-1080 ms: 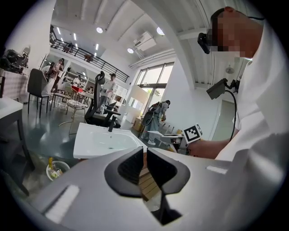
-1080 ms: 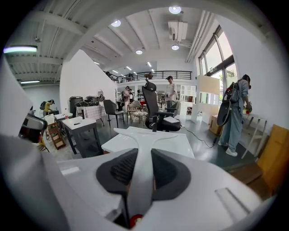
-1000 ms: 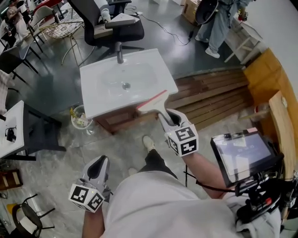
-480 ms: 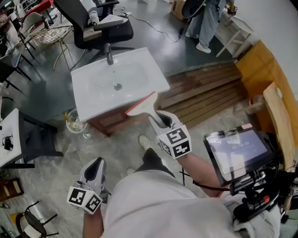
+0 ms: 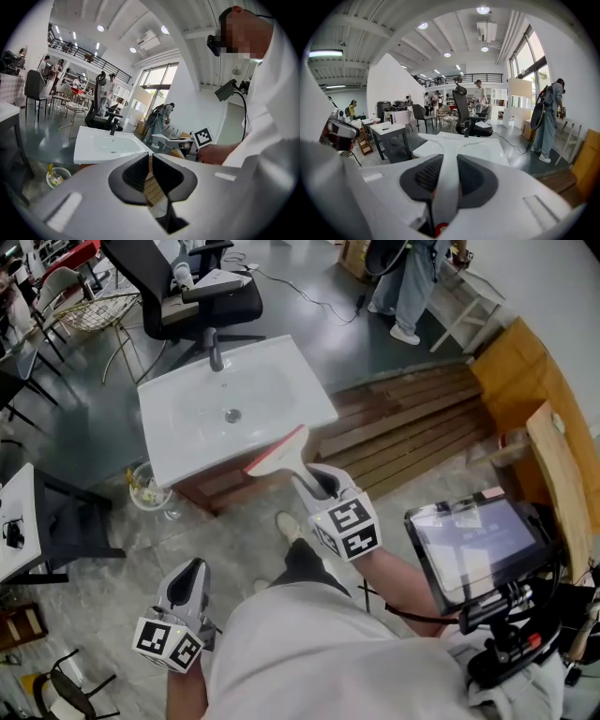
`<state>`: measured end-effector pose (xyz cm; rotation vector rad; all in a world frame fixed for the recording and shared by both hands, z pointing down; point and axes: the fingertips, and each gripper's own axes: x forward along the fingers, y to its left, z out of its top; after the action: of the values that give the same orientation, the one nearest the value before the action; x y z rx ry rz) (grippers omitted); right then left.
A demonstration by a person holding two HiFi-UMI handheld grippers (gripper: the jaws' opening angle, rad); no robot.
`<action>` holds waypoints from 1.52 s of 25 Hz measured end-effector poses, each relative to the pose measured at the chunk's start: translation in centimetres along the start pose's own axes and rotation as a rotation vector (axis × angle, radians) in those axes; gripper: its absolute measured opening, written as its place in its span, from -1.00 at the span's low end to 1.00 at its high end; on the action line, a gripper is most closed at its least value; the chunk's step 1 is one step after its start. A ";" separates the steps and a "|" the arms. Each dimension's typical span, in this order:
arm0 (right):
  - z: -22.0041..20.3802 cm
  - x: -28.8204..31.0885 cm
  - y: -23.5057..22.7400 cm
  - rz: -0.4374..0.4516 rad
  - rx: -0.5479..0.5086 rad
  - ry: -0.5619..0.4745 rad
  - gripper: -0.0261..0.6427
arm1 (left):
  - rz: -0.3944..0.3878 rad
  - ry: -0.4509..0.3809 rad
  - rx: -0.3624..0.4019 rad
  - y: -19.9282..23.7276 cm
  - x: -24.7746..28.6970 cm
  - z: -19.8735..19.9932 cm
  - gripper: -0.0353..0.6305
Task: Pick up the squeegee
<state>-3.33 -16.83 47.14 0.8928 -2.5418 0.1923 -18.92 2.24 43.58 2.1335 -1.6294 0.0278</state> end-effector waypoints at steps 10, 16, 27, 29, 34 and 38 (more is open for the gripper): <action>0.2 0.0 0.3 0.012 -0.009 -0.013 -0.64 | -0.013 -0.007 0.000 0.1 0.1 -0.6 -0.80; 0.3 -0.1 0.3 0.011 -0.015 -0.014 -0.64 | -0.011 -0.004 -0.001 0.0 0.3 -0.2 -0.80; 0.4 -0.1 0.1 0.007 -0.014 -0.015 -0.64 | -0.013 0.005 -0.002 0.0 0.6 -0.1 -0.80; 0.4 -0.1 0.1 0.007 -0.015 -0.014 -0.64 | -0.016 0.006 -0.001 0.0 0.7 -0.1 -0.80; 0.4 0.0 0.2 0.010 -0.016 -0.010 -0.64 | -0.021 0.008 -0.002 -0.1 0.8 0.0 -0.80; 0.4 0.0 0.3 0.013 -0.025 -0.007 -0.64 | -0.021 0.010 -0.002 0.0 0.8 -0.1 -0.80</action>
<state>-3.66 -16.74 46.76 0.8690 -2.5510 0.1608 -18.64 1.60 43.89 2.1449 -1.6008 0.0303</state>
